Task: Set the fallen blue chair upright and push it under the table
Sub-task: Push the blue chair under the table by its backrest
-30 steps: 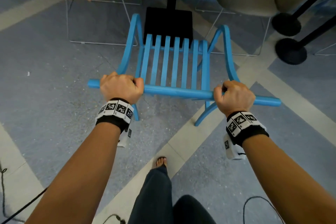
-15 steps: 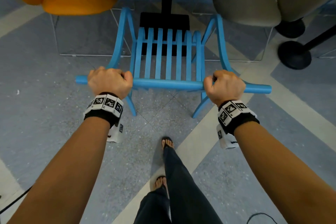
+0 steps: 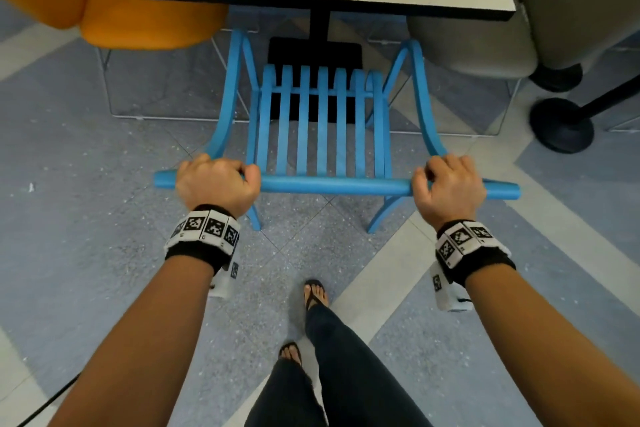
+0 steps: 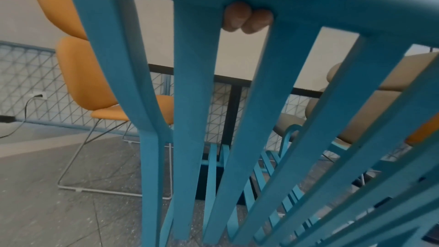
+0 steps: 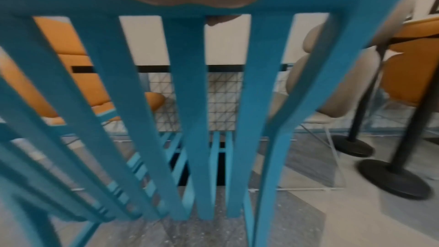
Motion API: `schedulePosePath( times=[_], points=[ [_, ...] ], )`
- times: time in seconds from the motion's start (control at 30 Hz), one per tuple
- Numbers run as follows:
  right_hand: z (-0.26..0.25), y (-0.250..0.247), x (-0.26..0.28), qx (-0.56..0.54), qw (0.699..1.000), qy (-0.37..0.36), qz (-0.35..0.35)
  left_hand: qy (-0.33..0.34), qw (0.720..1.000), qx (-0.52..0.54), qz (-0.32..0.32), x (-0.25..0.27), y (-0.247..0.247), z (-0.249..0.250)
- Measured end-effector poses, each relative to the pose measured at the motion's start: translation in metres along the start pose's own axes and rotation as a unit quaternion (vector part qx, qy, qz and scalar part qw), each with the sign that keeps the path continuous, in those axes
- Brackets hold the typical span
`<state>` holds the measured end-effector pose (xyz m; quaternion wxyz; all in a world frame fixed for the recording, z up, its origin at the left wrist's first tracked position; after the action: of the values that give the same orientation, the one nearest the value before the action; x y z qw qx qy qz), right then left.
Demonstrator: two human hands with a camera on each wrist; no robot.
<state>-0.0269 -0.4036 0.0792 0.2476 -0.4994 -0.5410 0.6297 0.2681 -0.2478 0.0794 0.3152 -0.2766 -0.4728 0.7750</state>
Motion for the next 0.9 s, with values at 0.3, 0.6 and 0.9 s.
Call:
schedulePosePath(
  times=[0.3,0.6,0.9],
  points=[
    [0.003,-0.004,0.018,0.031,0.996,0.076,-0.023,0.007,0.999,-0.028,-0.016,0.012,-0.006,-0.017],
    [-0.012,-0.001,0.018,0.030,0.995,0.074,-0.053,0.019,0.998,-0.045,-0.029,0.003,-0.009,-0.028],
    [-0.018,0.002,0.005,0.021,0.995,0.074,-0.062,0.022,0.998,-0.047,-0.041,-0.013,-0.009,-0.025]
  ],
)
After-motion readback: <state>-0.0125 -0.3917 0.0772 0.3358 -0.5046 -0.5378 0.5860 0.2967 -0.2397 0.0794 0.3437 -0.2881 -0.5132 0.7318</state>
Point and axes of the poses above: each hand's wrist, its own x-axis away from the middle knuckle, its own y-axis out of the palm, z = x × y, the point moved 10 cm from there along -x, towards the middle knuckle, and after that the axes turned 7 degrees about x, right-handed, at the moved point
